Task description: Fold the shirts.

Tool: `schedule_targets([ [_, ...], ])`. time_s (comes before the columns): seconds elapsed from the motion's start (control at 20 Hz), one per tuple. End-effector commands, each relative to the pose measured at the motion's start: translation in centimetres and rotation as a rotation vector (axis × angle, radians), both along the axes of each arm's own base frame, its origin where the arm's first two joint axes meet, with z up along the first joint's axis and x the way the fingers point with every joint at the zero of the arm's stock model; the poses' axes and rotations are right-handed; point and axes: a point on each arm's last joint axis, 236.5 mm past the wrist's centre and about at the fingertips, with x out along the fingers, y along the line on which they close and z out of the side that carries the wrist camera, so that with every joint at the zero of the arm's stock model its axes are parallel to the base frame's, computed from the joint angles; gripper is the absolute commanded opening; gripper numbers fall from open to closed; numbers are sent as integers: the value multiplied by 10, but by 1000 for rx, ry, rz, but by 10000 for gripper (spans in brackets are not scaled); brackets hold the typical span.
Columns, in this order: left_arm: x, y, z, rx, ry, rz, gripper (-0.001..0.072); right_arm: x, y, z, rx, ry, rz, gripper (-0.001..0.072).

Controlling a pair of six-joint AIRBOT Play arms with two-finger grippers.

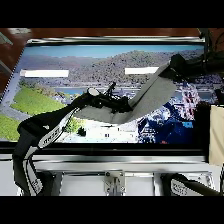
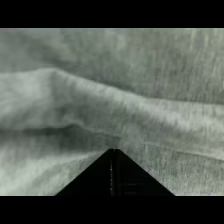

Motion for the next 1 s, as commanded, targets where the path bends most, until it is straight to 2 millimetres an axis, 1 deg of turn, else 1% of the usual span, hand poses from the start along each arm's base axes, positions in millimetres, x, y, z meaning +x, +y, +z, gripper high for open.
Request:
schedule_targets([
  [0.0,38,25,18,-37,-14,107,34,6,15,7,4,-44,-5,59],
  [0.05,62,55,37,-24,-71,152,34,12,23,6,-11,-69,-1,59],
  [0.1,84,94,55,17,-137,190,34,19,34,2,-28,-92,5,59],
  [0.15,100,136,73,72,-195,225,33,26,49,-3,-31,-108,20,59],
  [0.2,114,187,93,148,-255,271,34,32,71,-10,-17,-115,45,59],
  [0.25,121,237,114,222,-310,318,34,36,93,-18,-3,-116,71,59],
  [0.3,125,288,136,294,-359,373,34,38,120,-30,12,-111,103,59],
  [0.35,122,339,161,360,-407,435,34,39,148,-44,23,-103,135,59],
  [0.4,116,387,186,411,-447,504,35,38,173,-59,29,-92,161,59],
  [0.45,107,424,208,441,-474,568,36,36,197,-77,32,-72,183,59],
  [0.5,95,456,228,459,-491,627,36,33,222,-100,32,-44,202,59],
  [0.55,83,477,240,473,-494,661,36,29,247,-124,33,-15,216,59],
  [0.6,71,491,247,486,-490,675,37,26,269,-147,41,6,221,59],
  [0.65,60,499,250,496,-480,672,37,28,289,-168,65,22,201,59],
  [0.7,51,502,248,503,-468,652,37,31,306,-184,108,40,171,59],
  [0.8,40,495,241,507,-448,588,37,43,329,-203,225,91,69,59],
  [0.85,39,491,239,505,-444,574,37,49,336,-208,277,117,22,59],
  [0.95,40,480,235,496,-440,549,37,56,340,-216,347,166,-44,68],
])
